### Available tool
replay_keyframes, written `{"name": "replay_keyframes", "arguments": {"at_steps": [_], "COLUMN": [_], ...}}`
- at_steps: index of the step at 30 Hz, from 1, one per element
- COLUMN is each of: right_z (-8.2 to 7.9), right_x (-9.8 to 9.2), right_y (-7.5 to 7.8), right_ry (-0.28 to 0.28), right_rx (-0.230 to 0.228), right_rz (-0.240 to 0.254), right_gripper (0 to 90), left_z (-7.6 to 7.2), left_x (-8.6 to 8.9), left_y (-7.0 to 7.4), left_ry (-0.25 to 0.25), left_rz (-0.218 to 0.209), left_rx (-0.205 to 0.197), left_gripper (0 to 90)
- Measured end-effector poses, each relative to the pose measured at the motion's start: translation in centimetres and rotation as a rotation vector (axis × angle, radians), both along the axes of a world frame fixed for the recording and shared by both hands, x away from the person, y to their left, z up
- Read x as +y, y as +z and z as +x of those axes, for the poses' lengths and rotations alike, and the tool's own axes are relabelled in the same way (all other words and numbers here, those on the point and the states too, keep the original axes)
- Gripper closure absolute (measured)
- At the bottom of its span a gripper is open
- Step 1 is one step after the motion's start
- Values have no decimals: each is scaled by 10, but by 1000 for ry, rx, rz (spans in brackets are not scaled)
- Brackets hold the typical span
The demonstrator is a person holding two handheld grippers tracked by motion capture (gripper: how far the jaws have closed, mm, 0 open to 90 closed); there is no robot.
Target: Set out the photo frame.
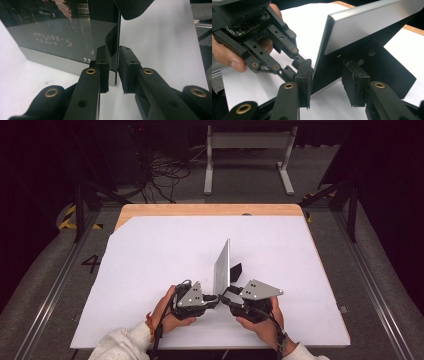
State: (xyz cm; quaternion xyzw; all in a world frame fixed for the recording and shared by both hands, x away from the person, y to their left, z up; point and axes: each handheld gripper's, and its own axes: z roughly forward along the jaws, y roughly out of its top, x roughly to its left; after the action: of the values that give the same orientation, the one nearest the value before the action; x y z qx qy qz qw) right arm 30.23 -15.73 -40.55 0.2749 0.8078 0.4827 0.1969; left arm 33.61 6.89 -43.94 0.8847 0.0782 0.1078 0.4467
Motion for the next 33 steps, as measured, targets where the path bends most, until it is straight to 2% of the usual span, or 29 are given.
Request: {"name": "replay_keyframes", "arguments": {"at_steps": [12,33], "right_z": [2,5], "right_x": [1,-4], "right_y": [-5,-11], "right_ry": [-35,-88], "right_rx": [5,12], "right_rz": [-15,-9], "right_gripper": [588,600], "left_z": [1,4], "left_x": [-6,-18], "left_y": [-3,-5], "left_ry": [-3,-14], "left_rz": [-28,-12], "left_rx": [25,13], "left_gripper": [774,777]}}
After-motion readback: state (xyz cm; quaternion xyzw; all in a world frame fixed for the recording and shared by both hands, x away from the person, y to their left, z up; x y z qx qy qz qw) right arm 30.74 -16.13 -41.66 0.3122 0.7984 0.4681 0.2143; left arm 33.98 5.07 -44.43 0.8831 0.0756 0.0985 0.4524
